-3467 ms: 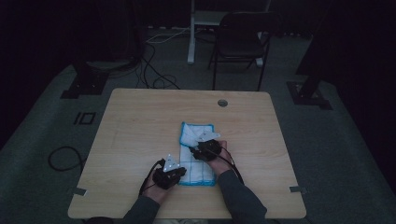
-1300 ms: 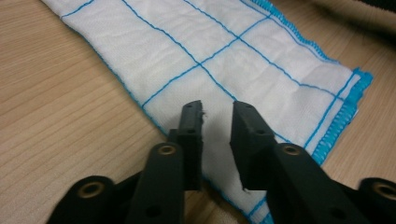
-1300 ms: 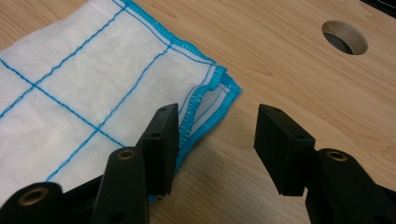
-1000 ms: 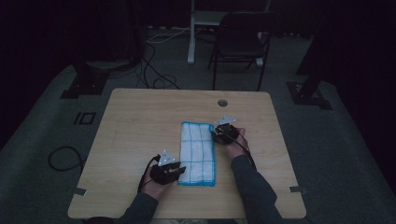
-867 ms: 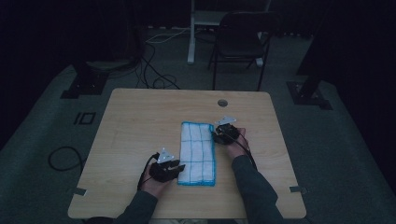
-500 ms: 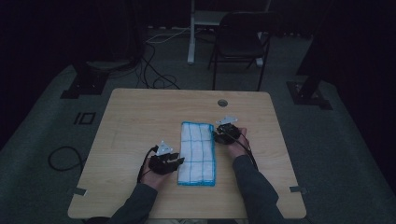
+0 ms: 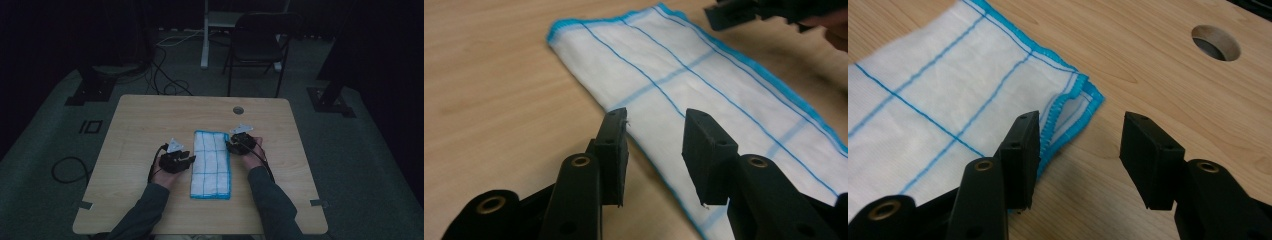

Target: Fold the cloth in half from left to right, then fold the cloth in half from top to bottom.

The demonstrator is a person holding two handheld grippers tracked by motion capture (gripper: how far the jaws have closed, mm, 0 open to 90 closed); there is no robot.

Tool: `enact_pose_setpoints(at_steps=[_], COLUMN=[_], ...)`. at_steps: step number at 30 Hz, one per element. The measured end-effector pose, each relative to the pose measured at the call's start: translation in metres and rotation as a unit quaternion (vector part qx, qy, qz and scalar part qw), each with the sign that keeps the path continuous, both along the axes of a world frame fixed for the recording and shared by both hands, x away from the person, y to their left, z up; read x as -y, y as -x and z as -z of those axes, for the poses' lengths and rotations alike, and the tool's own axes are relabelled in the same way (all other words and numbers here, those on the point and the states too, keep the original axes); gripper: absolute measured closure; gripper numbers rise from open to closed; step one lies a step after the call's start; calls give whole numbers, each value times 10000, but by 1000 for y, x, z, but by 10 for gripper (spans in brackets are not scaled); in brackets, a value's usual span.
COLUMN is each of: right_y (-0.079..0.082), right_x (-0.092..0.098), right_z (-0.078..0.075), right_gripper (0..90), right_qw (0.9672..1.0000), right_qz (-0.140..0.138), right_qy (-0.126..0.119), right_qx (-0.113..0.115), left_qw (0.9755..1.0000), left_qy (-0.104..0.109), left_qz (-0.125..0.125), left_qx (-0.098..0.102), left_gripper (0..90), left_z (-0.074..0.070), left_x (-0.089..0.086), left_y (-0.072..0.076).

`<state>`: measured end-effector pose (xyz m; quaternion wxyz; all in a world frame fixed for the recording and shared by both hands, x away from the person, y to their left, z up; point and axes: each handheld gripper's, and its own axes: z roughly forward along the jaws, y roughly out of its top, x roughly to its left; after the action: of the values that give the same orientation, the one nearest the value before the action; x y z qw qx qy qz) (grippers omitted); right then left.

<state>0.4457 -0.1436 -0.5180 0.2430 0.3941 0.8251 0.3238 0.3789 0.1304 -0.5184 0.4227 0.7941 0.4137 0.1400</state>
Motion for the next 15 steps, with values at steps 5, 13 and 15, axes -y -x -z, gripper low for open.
enact_pose_setpoints(at_steps=[5,13,15], right_y=[-2,-4,-4], right_x=[-3,-11,-12], right_z=[-2,-5,-6], right_gripper=[502,502,501], right_qw=[9999,9999,9999], right_qz=[17,-35,-62], right_qy=[-111,-126,-106], right_qx=[-45,-22,-21], left_qw=[9999,9996,9996], left_qy=[-13,-84,-79], left_qz=[-145,-267,-280], left_qx=[-18,-1,10], left_gripper=[615,615,615], left_z=[0,0,1], left_x=[2,5,6], left_y=[-19,-36,-40])
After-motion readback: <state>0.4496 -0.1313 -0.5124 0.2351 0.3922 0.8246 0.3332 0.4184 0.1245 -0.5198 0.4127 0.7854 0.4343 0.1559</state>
